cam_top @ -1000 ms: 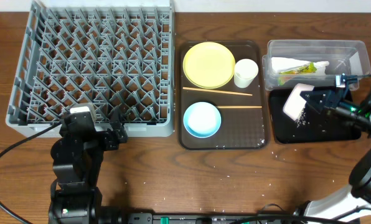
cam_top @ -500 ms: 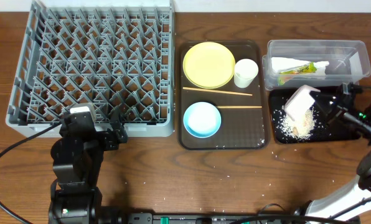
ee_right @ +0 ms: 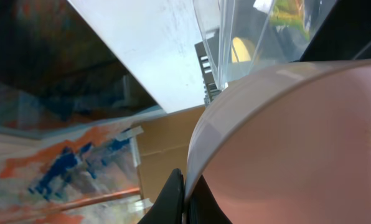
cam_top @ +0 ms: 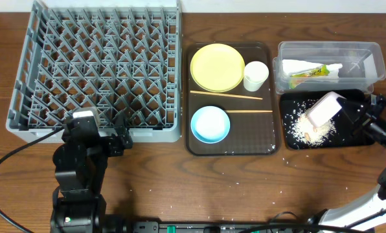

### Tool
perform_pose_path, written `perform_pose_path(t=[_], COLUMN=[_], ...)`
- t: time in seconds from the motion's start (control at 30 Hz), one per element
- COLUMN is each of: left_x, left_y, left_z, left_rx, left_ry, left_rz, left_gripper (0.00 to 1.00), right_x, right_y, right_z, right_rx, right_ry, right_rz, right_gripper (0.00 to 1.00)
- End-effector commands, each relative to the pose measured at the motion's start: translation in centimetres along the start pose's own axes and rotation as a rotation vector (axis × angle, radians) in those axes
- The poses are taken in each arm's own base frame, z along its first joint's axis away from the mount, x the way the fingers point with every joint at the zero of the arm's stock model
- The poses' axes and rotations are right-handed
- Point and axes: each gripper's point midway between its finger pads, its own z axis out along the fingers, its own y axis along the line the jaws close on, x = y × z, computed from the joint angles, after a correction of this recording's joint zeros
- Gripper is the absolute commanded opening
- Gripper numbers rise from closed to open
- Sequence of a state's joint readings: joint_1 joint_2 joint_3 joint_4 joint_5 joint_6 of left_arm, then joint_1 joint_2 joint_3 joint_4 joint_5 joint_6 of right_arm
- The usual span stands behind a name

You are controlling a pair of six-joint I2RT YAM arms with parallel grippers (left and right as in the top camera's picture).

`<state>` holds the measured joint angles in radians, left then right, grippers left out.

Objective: Sort waste into correct bins and load items into the dishwasher
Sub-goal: 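Tip white bowl over black tray to dump rice, then return emptied white bowl to the brown tray, release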

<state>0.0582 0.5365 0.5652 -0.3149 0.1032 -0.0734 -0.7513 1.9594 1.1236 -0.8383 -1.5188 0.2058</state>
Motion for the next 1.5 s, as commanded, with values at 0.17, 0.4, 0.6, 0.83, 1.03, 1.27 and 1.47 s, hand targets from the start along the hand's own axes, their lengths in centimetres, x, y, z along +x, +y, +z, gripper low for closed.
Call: perform_pose_path(t=[0.17, 0.4, 0.6, 0.83, 1.03, 1.27, 1.47], left_x=[-0.7, -0.7, -0.7, -0.7, -0.7, -0.7, -0.7], left_y=[-0.2, -0.2, -0.2, -0.2, -0.2, -0.2, -0.2], left_z=[-0.3, -0.3, -0.3, -0.3, -0.3, -0.3, -0.3], left_rx=[0.009, 0.009, 0.009, 0.009, 0.009, 0.009, 0.009], left_ry=[-0.016, -0.017, -0.016, -0.017, -0.017, -0.016, -0.016], left_rz=[0.009, 0.009, 0.009, 0.009, 0.009, 0.009, 0.009], left_gripper=[0.95, 0.95, 0.95, 0.95, 0.95, 0.95, 0.95], right_x=[1.9, 1.8, 3.4, 8.0, 13.5, 18.5, 19.8], right_y=[1.8, 1.8, 1.1, 1.8, 1.1, -3.7, -8.2], right_z=[0.4, 0.3, 1.0, 2.6, 7.4, 12.2, 14.3], right_rx=[-0.029, -0.019, 0.136, 0.539, 0.885, 1.125, 1.268], right_ry=[0.023, 0.017, 0.035, 0.057, 0.126, 0.221, 0.282], right_rz=[-0.101, -0.117, -0.196, -0.471, -0.732, -0.866, -0.895], right_gripper=[0.01, 0.01, 0.01, 0.01, 0.01, 0.01, 0.01])
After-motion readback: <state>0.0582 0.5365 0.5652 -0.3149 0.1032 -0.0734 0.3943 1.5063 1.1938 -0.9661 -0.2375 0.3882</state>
